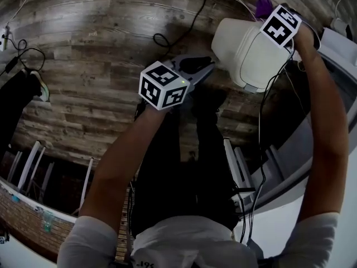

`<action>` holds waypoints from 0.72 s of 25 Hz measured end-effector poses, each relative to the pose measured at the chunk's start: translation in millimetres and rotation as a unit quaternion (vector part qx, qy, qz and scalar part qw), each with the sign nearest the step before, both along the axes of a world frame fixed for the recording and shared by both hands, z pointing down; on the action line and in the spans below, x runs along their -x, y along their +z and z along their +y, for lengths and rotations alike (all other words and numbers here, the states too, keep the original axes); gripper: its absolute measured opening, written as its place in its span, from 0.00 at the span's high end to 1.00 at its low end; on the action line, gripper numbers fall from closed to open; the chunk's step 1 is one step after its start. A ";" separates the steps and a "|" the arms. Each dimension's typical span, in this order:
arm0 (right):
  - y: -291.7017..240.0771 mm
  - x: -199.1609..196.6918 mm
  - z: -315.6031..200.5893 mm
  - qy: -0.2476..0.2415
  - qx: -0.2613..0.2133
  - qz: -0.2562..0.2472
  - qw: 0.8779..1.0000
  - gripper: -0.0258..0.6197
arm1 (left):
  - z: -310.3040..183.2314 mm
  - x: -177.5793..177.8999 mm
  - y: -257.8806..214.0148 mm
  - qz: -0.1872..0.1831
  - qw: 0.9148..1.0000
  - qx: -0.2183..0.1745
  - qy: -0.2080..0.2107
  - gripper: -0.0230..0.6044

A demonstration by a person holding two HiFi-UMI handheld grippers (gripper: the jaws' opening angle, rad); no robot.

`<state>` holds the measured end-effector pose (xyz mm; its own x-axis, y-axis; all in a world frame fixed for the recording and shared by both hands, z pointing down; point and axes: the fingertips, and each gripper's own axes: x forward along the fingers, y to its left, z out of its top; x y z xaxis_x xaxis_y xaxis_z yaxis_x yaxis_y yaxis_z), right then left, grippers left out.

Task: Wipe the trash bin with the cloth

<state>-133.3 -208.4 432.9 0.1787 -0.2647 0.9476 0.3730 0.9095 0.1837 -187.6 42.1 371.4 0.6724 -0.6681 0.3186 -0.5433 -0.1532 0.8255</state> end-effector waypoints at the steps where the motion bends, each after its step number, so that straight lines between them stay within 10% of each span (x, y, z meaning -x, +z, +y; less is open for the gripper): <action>1: 1.6 -2.1 -4.6 -0.010 -0.005 0.015 1.000 0.82 | 0.6 -1.5 0.3 0.000 1.000 0.000 0.000 0.87; 8: 28.2 -31.2 -7.9 -0.001 -0.005 0.086 0.996 0.82 | 2.0 -21.9 -1.1 0.004 1.000 -0.002 0.014 0.87; 18: 41.0 -17.1 30.8 0.003 0.045 0.057 0.997 0.82 | 2.9 -33.5 4.2 0.005 1.000 0.007 0.026 0.87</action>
<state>-116.2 -177.6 474.0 0.2881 -0.1785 0.9408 0.3806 0.9229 0.0585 -154.1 45.0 375.6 0.7092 -0.6279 0.3207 -0.5261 -0.1684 0.8336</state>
